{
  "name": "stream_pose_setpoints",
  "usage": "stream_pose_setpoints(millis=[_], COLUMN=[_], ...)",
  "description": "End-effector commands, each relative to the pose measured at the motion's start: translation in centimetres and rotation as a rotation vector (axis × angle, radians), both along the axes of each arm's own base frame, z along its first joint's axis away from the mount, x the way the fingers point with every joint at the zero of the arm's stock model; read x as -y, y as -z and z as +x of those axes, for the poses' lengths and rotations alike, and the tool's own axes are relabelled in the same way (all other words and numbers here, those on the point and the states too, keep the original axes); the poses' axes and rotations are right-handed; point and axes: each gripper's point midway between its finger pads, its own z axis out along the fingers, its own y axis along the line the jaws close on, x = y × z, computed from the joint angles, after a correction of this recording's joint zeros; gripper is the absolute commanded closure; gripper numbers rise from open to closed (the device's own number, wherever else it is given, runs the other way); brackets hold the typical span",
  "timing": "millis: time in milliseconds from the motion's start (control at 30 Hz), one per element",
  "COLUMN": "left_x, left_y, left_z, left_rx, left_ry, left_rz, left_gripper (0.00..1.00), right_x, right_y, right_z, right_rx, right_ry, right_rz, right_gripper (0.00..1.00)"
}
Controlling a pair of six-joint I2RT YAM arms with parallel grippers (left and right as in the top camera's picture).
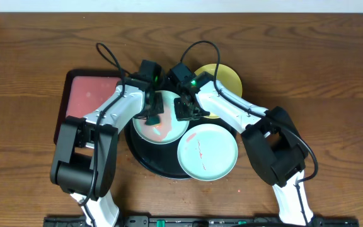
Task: Clean dirty plates on tray and stack at the side
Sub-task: 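Scrub the held pale green plate with the sponge in the left gripper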
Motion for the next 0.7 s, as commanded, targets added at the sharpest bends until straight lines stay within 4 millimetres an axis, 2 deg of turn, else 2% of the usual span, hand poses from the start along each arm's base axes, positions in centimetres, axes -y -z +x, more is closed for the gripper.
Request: stream_pose_setpoints(millis=[0,133,267,333,433,667], left_x=[-5.1,-3.3,0.9,4.0,6.8,7.6], left_y=[0.6,1.1,1.3,0.9,0.1,0.1], left_z=[-1.9,-4.8,-7.0,-7.8,-7.7,-4.6], left_rx=[-0.052,-0.192,-0.3,-0.319,-0.289,-0.157], left_ry=[-0.13,-0.038,0.184,0.317,0.411,0.402], left_rz=[0.231,0.159,-0.06,-0.231,-0.395,-0.4], left_gripper=[0.93,0.92,0.92,0.93,0.93,0.92], right_x=[0.3,0.2,0.2,0.2,0.2,0.2], right_y=[1.5,1.5,1.5,1.5,1.5,1.5], right_z=[-0.9,-0.9,-0.9,-0.9,-0.9,-0.9], right_rx=[-0.021,-0.019,-0.019,-0.019,-0.019,-0.019], right_ry=[-0.042,-0.041,-0.041,-0.041,-0.041,-0.041], right_rz=[-0.046,-0.044,-0.044,-0.044,-0.044,-0.045], right_gripper=[0.98,0.98,0.98,0.98,0.98,0.98])
